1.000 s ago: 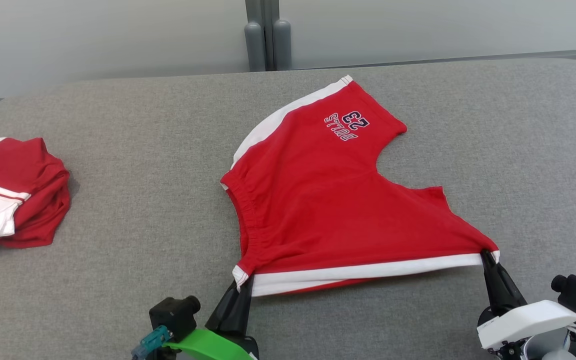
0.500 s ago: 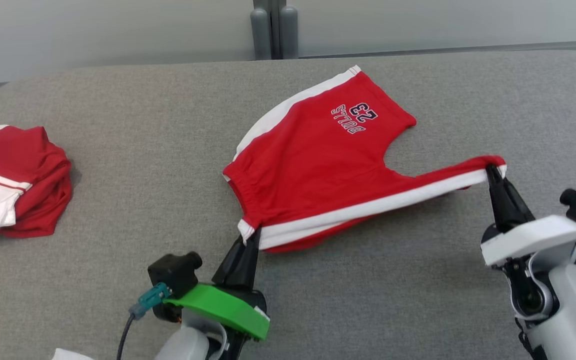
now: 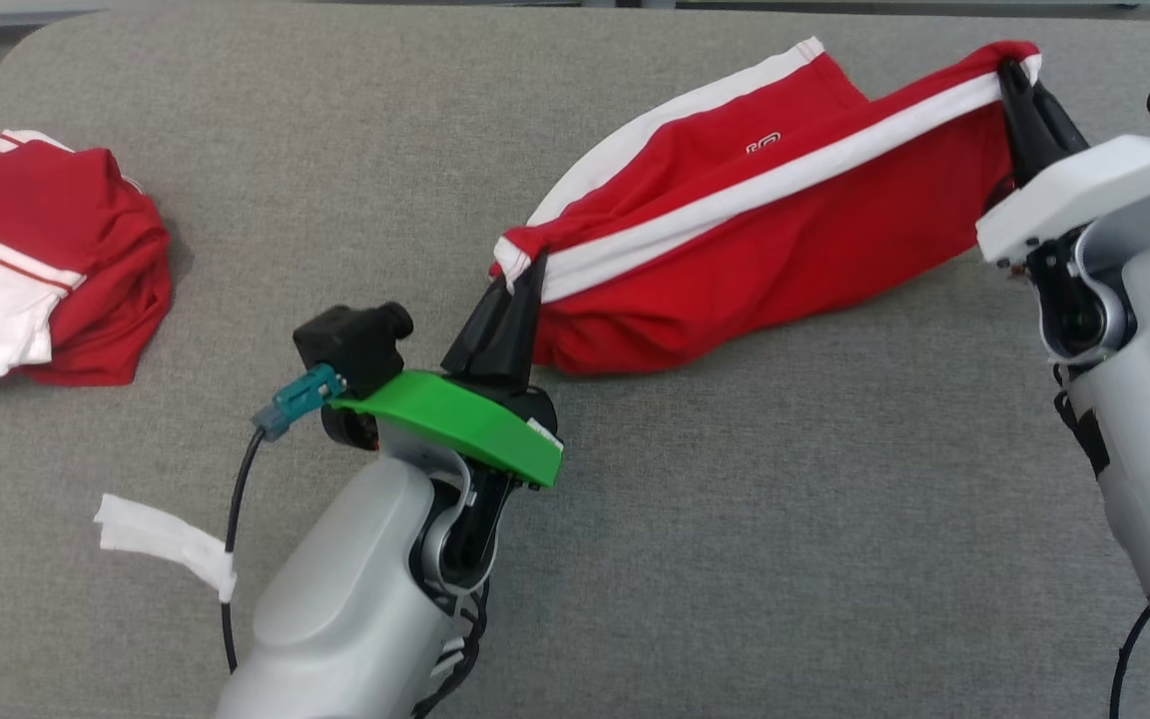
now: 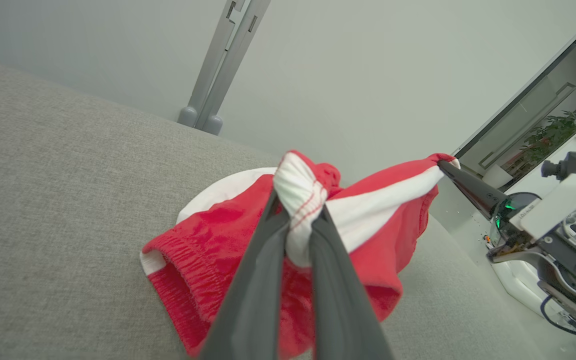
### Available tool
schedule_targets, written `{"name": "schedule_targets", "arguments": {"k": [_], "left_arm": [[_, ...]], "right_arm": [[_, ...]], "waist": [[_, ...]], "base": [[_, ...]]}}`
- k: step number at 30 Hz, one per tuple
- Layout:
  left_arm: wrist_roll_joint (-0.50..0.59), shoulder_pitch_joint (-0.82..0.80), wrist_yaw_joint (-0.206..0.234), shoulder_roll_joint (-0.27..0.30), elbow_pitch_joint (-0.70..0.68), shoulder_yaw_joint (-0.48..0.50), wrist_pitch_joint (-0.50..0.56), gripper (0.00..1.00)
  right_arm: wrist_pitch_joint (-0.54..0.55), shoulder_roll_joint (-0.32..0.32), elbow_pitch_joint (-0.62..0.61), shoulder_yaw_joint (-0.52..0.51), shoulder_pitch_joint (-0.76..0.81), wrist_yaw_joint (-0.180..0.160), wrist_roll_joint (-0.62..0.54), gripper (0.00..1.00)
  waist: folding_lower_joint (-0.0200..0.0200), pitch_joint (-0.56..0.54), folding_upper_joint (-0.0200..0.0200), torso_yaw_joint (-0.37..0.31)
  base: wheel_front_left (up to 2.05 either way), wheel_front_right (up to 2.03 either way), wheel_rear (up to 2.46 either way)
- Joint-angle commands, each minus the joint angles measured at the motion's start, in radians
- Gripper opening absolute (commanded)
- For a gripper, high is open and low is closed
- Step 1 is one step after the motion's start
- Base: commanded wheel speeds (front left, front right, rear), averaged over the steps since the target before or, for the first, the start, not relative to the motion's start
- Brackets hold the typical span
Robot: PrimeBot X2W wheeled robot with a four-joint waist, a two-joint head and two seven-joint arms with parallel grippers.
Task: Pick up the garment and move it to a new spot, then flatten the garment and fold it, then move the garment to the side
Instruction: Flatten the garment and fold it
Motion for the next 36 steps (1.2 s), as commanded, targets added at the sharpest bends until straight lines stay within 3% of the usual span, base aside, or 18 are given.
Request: {"name": "schedule_targets", "arguments": {"k": [1,10,11,12,13,14,15,20,27,36], "left_arm": [[-0.02,-0.04,0.011,0.006,0.017,-0.004,-0.003,0.0],[-0.095,-0.193,0.023,0.007,0.104,-0.081,-0.003,0.0],[-0.092,-0.205,0.028,0.007,0.108,-0.09,-0.003,0.09],[-0.086,-0.216,0.032,0.007,0.109,-0.093,-0.003,0.37],[-0.081,-0.222,0.037,0.007,0.111,-0.097,-0.003,0.71],[-0.07,-0.23,0.046,0.006,0.118,-0.105,-0.003,1.0],[-0.063,-0.234,0.051,0.006,0.118,-0.108,-0.003,1.0],[-0.031,-0.226,0.059,0.005,0.115,-0.116,-0.003,1.0],[0.097,-0.157,0.072,0.005,0.083,-0.062,-0.002,1.0],[0.368,-0.001,0.08,0.005,-0.026,0.142,-0.002,1.0]], "right_arm": [[0.002,-0.011,0.038,0.003,-0.048,-0.002,-0.01,0.0],[-0.021,-0.006,0.295,0.028,-0.29,-0.002,-0.048,0.0],[-0.025,-0.003,0.32,0.031,-0.308,-0.002,-0.049,0.0],[-0.032,-0.001,0.346,0.031,-0.325,-0.002,-0.047,0.0],[-0.039,0.0,0.364,0.033,-0.338,-0.002,-0.047,0.31],[-0.047,0.002,0.384,0.038,-0.351,-0.002,-0.05,0.87],[-0.053,0.002,0.4,0.041,-0.36,-0.002,-0.051,1.0],[-0.082,0.0,0.452,0.082,-0.377,-0.002,-0.052,1.0],[-0.102,-0.043,0.45,0.166,-0.314,-0.002,-0.03,1.0],[-0.086,-0.103,0.466,0.236,-0.233,-0.002,0.025,1.0]], "waist": [[0.0,0.076,0.0,0.063],[0.0,0.161,0.0,0.12],[0.0,0.167,0.0,0.125],[0.0,0.172,0.0,0.128],[0.0,0.175,0.0,0.13],[0.0,0.178,0.0,0.133],[0.0,0.179,0.0,0.135],[0.0,0.173,0.0,0.137],[0.0,0.135,0.0,0.133],[0.0,0.099,0.0,0.129]], "base": [[0.0,0.0,0.0],[0.0,0.0,0.0],[0.0,0.0,0.0],[0.0,0.0,0.0],[0.0,0.0,0.0],[0.0,0.0,0.0],[0.0,0.0,0.0],[0.0,0.0,0.0],[0.0,0.0,0.0],[0.0,0.0,0.0]]}}
